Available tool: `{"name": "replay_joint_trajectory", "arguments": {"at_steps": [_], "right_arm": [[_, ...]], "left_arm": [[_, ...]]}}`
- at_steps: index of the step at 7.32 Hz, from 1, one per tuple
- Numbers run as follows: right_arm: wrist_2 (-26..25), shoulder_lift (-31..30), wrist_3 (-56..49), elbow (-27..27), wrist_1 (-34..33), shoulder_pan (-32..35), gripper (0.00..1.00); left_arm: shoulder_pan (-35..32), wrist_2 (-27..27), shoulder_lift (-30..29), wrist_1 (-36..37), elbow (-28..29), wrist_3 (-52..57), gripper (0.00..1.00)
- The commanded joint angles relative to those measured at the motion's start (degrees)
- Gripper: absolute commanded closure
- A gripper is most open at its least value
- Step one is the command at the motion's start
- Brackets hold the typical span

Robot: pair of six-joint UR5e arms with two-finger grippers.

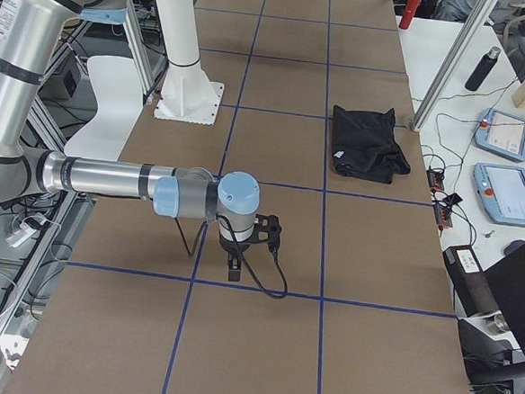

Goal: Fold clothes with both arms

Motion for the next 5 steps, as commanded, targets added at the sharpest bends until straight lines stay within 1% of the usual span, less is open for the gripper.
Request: {"name": "replay_joint_trajectory", "arguments": {"at_steps": [1,3,5], "right_arm": [[0.3,0.4,-0.1,-0.4,0.0,-0.1,0.00],[0.3,0.5,-0.1,-0.3,0.1,-0.1,0.00],[0.4,0.5,-0.1,0.0,0.1,0.0,0.00]], "left_arm": [[0.1,-0.3,-0.4,-0.4,1.9,-0.1,0.00],[-0.2,-0.2,0.8,0.0,2.0,0.1,0.00],[0.1,0.0,0.0,-0.2,1.9,0.0,0.00]]}}
